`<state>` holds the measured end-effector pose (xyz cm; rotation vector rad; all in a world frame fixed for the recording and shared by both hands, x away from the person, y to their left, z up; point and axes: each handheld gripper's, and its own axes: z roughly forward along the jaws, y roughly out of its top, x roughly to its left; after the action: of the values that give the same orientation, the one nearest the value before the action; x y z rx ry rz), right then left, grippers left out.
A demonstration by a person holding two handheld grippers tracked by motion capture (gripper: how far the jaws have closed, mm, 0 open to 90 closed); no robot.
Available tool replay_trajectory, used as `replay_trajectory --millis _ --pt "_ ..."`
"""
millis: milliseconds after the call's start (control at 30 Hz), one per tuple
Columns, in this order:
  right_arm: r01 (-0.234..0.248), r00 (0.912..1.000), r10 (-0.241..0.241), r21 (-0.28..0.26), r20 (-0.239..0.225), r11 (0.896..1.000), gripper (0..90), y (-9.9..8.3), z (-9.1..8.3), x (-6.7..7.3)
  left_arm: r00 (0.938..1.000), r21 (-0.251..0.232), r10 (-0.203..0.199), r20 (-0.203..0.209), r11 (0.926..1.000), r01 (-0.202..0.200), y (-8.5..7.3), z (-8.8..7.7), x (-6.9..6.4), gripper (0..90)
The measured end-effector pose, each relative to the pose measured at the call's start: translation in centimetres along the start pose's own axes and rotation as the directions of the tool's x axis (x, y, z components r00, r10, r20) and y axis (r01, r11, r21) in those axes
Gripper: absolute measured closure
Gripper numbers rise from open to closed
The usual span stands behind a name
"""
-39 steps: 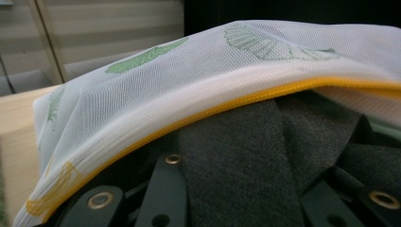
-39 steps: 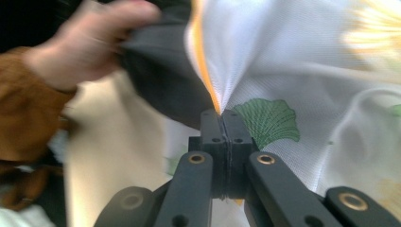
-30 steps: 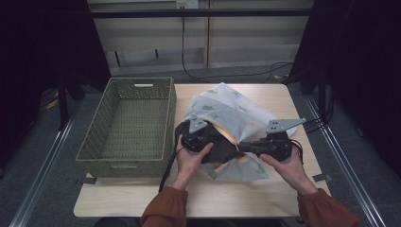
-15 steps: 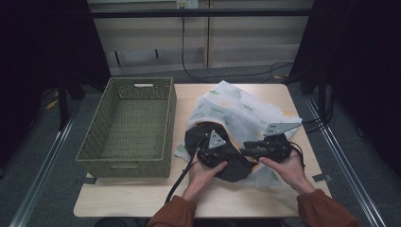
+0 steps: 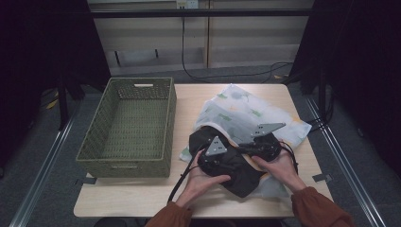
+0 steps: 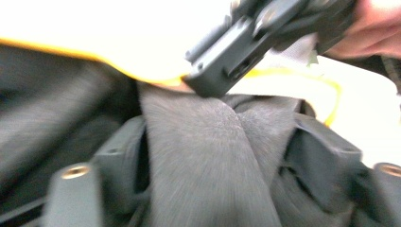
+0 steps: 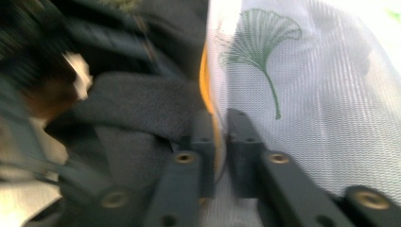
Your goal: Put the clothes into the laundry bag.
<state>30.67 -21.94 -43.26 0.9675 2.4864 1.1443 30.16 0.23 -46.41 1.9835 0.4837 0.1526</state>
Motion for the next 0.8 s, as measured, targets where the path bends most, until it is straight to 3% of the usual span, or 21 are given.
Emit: replay_trajectory --millis 100,167,233,433,533,567,633,667,700,733,767,800 --pt "-0.016 0.9999 0.016 -0.001 0.001 1.0 87.8 -0.3 -0.1 -0.3 0.9999 -0.027 -0.007 -0.015 0.9996 0.006 0.0 -2.1 0.3 15.8" --pt "-0.019 0.9998 0.019 -0.002 0.005 1.0 87.8 -0.4 -0.2 -0.4 0.9997 -0.016 -0.019 -0.016 0.9997 0.019 -0.4 -3.0 0.6 11.4" --pt "-0.019 0.9998 0.019 -0.003 -0.004 1.0 87.9 -0.4 -0.1 -0.5 0.9999 0.055 -0.013 0.008 0.9984 0.013 -0.9 -2.7 0.8 8.7" --pt "-0.023 0.9997 0.023 -0.004 -0.005 1.0 88.2 -0.3 0.0 -0.5 0.9989 0.112 0.044 0.014 0.9927 -0.045 -1.7 0.0 0.0 0.0" --pt "-0.024 0.9997 0.024 -0.001 -0.003 1.0 88.3 -0.4 0.1 -0.5 0.9935 0.184 0.113 0.003 0.9766 -0.112 -2.0 0.7 -0.5 0.0" --pt "-0.023 0.9997 0.023 -0.002 -0.01 1.0 88.3 -0.4 0.2 -0.5 0.9935 0.178 0.113 0.012 0.9774 -0.113 -2.1 0.9 -0.5 0.0" --pt "-0.021 0.9997 0.021 0.001 -0.014 1.0 88.3 -0.4 0.2 -0.5 0.9923 0.216 0.123 0.006 0.9687 -0.122 -2.2 1.2 -0.6 0.0" --pt "-0.022 0.9996 0.022 0.001 -0.016 1.0 88.3 -0.4 0.2 -0.5 0.9893 0.218 0.145 0.009 0.9652 -0.144 -2.5 1.5 -0.7 0.0" --pt "-0.024 0.9996 0.024 0.002 -0.015 1.0 88.3 -0.4 0.2 -0.4 0.9857 0.242 0.169 -0.005 0.9566 -0.162 -2.6 1.8 -0.8 0.0" --pt "-0.02 0.9996 0.02 0.005 -0.018 1.0 88.4 -0.4 0.3 -0.4 0.9796 0.276 0.199 -0.025 0.9431 -0.185 -2.5 1.8 -1.0 1.0" --pt "-0.014 0.9998 0.014 0.004 -0.015 1.0 88.4 -0.4 0.3 -0.3 0.9742 0.286 0.221 -0.047 0.9373 -0.199 -2.5 1.8 -1.3 3.0" --pt "-0.013 0.9998 0.013 0.005 -0.012 1.0 88.4 -0.4 0.4 -0.3 0.9689 0.282 0.232 -0.085 0.9384 -0.2 -2.5 1.8 -1.3 8.5"
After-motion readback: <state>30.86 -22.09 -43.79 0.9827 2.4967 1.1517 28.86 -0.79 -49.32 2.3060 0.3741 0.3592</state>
